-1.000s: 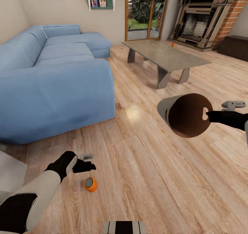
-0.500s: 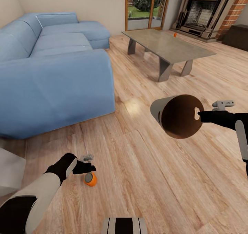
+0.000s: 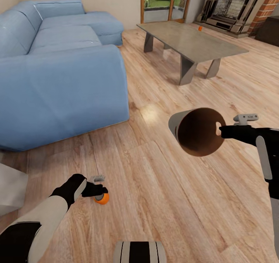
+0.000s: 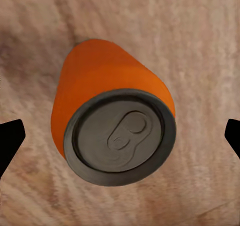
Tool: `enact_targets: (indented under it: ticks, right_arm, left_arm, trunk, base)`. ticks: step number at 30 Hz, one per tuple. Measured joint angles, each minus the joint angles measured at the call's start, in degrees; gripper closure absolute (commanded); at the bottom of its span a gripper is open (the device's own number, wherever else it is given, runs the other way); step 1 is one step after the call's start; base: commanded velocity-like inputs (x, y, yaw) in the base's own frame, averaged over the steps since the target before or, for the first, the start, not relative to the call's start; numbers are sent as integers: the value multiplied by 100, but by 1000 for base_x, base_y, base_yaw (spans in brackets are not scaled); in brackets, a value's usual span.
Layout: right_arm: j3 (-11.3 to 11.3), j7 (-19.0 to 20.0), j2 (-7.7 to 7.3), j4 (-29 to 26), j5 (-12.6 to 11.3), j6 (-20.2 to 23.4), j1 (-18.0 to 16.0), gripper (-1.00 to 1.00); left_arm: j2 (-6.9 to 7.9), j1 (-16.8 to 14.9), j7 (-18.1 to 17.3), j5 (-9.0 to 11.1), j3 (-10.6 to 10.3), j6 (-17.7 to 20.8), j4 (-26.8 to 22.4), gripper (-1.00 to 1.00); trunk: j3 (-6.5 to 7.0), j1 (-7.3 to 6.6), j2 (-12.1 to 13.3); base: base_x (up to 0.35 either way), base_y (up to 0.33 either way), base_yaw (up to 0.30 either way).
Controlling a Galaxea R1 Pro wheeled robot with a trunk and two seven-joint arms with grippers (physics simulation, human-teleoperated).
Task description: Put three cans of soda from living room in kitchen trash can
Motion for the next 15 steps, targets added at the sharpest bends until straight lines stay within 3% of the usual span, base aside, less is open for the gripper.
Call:
enact_targets:
  ticks: [8, 15]
  right_arm:
    - [49, -8, 3, 0, 7, -1, 0, 100]
    - [54, -8, 9, 2, 3, 1, 1, 100]
  left_arm:
    - [0, 2, -21, 47, 4, -48, -4, -100]
    - [0, 6, -31, 47, 5, -55, 0, -100]
  trunk:
    - [0, 0, 0]
    - [-155, 19, -9]
  base:
    - [0, 0, 0]
    - [0, 0, 0]
